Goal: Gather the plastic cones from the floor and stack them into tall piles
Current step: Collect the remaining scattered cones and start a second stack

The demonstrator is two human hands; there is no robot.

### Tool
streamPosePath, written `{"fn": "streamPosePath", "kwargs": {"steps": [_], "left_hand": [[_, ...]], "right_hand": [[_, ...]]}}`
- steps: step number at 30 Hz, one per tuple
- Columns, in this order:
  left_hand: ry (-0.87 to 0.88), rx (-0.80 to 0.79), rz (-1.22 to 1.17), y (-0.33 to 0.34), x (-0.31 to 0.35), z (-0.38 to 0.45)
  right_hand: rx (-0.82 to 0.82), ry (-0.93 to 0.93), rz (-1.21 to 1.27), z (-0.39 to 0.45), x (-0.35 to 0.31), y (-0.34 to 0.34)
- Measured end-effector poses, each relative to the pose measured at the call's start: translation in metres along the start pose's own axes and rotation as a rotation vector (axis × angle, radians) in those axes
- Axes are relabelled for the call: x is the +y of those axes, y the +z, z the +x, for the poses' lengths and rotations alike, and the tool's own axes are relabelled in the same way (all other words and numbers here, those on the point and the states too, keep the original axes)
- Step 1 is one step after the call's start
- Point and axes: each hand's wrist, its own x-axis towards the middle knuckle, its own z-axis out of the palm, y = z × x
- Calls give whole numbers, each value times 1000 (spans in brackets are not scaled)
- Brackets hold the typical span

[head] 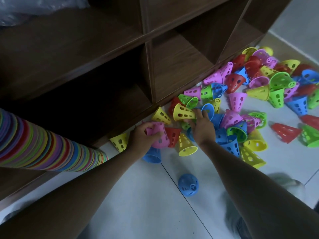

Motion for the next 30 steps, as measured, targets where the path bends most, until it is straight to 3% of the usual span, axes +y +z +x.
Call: {"fn": "streamPosePath", "kwargs": {"steps": [15, 24, 30], "left_hand": [[183, -7, 36, -27, 69, -40], [435, -155, 128, -79, 183, -119], [570, -101, 223, -125, 236, -195]], "right_hand": [[151, 53, 298, -6, -6, -47], [186, -93, 444, -12, -67, -133], [131, -233, 466, -38, -122, -190]]}}
